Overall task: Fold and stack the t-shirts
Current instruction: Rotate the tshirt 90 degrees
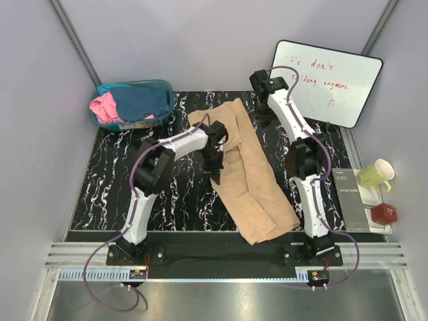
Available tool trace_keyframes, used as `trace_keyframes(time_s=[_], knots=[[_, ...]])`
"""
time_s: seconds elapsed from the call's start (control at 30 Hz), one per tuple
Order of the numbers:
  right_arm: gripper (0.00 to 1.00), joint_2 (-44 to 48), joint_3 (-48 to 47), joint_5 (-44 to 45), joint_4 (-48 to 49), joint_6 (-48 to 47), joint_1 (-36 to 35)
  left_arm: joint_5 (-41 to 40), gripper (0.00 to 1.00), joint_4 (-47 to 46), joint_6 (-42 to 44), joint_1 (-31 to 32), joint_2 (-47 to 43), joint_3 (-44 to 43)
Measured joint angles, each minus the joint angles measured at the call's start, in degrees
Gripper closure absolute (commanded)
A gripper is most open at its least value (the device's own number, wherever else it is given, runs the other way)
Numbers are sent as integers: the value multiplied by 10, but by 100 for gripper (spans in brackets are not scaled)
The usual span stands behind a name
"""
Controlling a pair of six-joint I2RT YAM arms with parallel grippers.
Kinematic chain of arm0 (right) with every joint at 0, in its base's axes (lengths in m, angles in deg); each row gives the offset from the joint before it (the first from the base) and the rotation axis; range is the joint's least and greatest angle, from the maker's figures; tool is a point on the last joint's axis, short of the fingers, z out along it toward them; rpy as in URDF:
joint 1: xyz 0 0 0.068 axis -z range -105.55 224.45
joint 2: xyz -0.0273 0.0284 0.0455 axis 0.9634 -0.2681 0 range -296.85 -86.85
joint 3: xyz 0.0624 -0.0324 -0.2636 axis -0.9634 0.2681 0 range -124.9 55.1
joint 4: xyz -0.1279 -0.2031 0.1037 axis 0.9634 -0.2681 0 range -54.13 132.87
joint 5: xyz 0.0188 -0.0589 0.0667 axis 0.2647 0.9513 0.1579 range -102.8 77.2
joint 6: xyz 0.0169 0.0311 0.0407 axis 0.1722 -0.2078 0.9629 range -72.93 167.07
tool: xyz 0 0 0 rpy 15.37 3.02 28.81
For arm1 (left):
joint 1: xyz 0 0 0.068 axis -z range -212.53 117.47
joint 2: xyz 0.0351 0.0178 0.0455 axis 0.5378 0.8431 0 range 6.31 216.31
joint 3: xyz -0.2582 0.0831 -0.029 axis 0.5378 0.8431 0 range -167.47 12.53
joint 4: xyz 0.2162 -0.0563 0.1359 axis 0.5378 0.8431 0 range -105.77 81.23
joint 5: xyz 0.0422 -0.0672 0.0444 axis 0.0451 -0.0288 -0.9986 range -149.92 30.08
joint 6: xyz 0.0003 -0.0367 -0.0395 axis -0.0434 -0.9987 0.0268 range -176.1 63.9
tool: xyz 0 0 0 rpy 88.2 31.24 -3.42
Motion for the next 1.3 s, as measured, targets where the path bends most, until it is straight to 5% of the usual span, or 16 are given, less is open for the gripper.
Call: trace_keyframes(time_s=[0.2,0.5,0.67,0.73,0.83,0.87,0.93,1.1,1.3], knots=[[100,48,23,0,1,0,24,-9,100,39,7,-63,20,-33],[100,98,62,-16,4,0,31,-84,100,128,68,-143,150,-294],[99,98,88,-52,3,-2,31,-85,100,106,95,-142,127,-281],[80,98,99,-78,6,-4,31,-83,100,92,98,-138,83,-231],[49,111,136,-132,19,-5,30,-80,89,81,101,-132,-5,-153],[42,121,156,-152,28,-4,29,-81,74,79,103,-129,-39,-131],[26,146,203,-189,44,-1,26,-83,57,70,106,-121,-104,-88],[14,266,391,-307,129,28,16,-89,26,52,103,-108,-230,12],[15,405,634,-452,243,87,-19,-91,18,37,86,-107,-303,123]])
